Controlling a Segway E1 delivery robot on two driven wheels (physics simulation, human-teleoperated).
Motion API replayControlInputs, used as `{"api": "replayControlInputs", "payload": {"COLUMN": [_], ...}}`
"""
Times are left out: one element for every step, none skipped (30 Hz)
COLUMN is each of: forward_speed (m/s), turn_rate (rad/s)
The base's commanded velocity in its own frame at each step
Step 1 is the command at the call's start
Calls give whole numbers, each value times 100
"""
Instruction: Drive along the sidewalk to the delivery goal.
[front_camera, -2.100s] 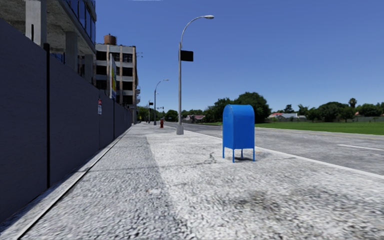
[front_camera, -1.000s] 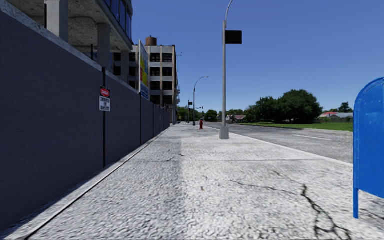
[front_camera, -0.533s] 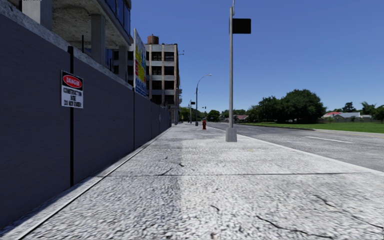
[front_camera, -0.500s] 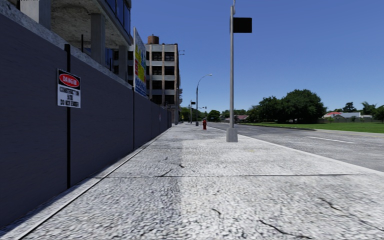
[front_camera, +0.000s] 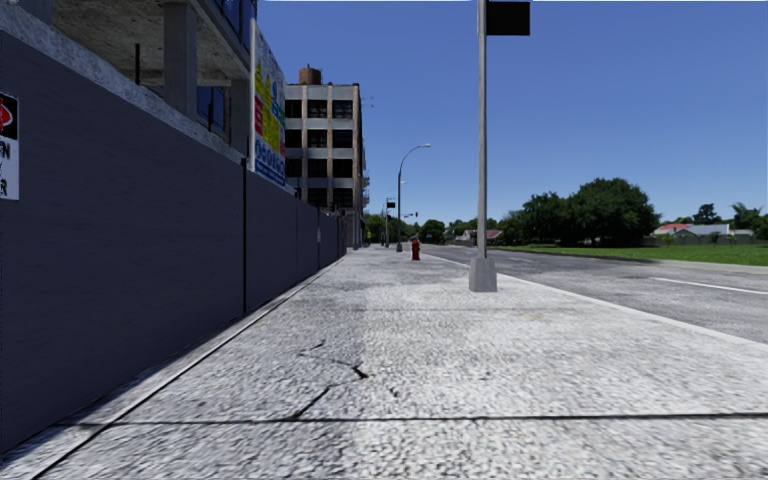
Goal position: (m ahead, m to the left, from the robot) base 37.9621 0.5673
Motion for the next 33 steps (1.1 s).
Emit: {"api": "replayControlInputs", "payload": {"forward_speed": [200,200,200,200,200,200,200,200,200,200,200,200,200,200,200,200,200,200,200,200,200,200,200,200,200,200,200,200,200,200,200,200,200], "turn_rate": [0,0,0,0,0,0,0,0,0,0,0,0,0,0,0,0,0,0,0,0,0,0,0,0,0,0,0,0,0,0,0,0,0]}}
